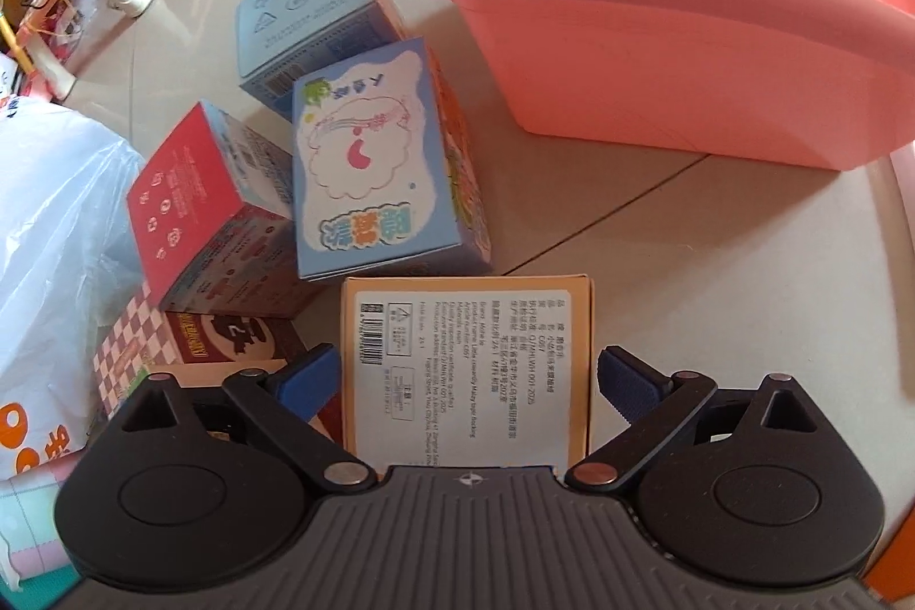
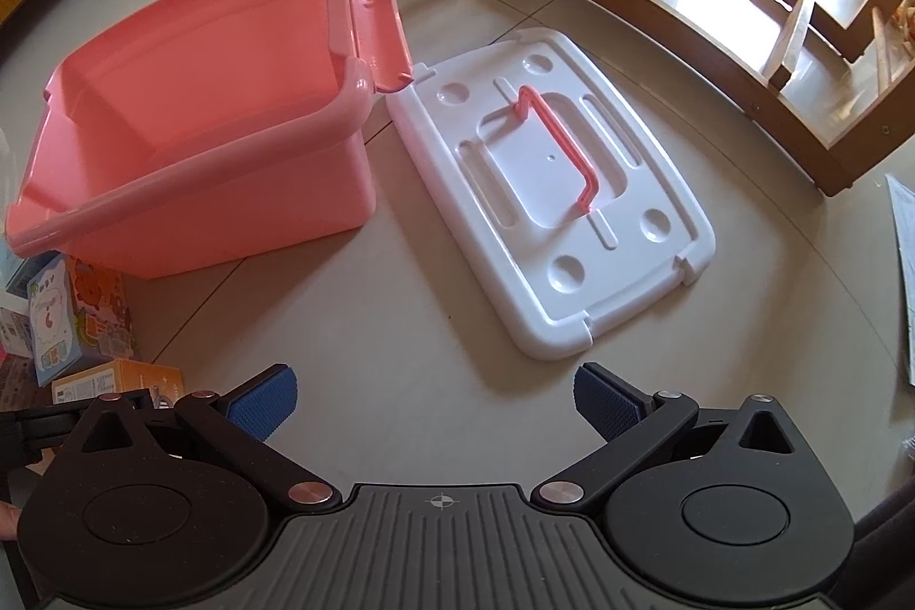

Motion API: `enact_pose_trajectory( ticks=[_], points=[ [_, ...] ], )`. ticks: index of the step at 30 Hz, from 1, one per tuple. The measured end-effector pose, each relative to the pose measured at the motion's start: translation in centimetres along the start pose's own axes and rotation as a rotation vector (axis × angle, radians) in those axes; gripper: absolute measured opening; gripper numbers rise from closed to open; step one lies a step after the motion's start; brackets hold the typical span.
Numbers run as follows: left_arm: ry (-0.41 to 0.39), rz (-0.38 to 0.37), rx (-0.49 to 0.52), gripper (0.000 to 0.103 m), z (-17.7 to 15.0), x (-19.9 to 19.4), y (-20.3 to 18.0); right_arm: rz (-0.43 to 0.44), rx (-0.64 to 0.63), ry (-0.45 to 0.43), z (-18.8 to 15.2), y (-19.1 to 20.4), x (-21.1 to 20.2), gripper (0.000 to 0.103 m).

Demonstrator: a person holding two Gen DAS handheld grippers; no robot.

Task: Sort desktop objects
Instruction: 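Close the left gripper on the orange-and-white box, then lift the orange-and-white box with the left gripper and carry it over the pink bin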

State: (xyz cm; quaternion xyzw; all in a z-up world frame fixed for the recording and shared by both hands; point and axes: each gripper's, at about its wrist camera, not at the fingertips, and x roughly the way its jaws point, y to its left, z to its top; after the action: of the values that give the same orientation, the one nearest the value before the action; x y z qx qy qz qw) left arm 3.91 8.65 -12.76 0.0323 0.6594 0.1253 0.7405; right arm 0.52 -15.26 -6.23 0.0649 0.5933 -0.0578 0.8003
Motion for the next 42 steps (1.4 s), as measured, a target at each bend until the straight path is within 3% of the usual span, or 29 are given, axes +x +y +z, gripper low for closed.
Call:
enact_pose_trajectory(
  ticks=[20, 30, 35, 42],
  points=[
    [0.053, -0.021, -0.05, 0.101, 0.2, 2.3, 1.7, 0.002, 0.009, 0.015, 0.0, -0.3, 0.2, 0.103],
    [0.019, -0.02, -0.057, 0.098, -0.5, 2.2, 1.8, 0.003, 0.011, 0.019, 0.1, -0.3, 0.3, 0.103],
    [0.014, -0.06, -0.083, 0.098, -0.8, 1.8, 1.9, 0.009, 0.012, 0.014, 0.1, -0.3, 0.1, 0.103],
    [-0.057, -0.08, -0.073, 0.097, -0.2, -1.3, 0.6, 0.022, 0.022, -0.002, 0.4, -0.5, -0.6, 0.103]
  ],
)
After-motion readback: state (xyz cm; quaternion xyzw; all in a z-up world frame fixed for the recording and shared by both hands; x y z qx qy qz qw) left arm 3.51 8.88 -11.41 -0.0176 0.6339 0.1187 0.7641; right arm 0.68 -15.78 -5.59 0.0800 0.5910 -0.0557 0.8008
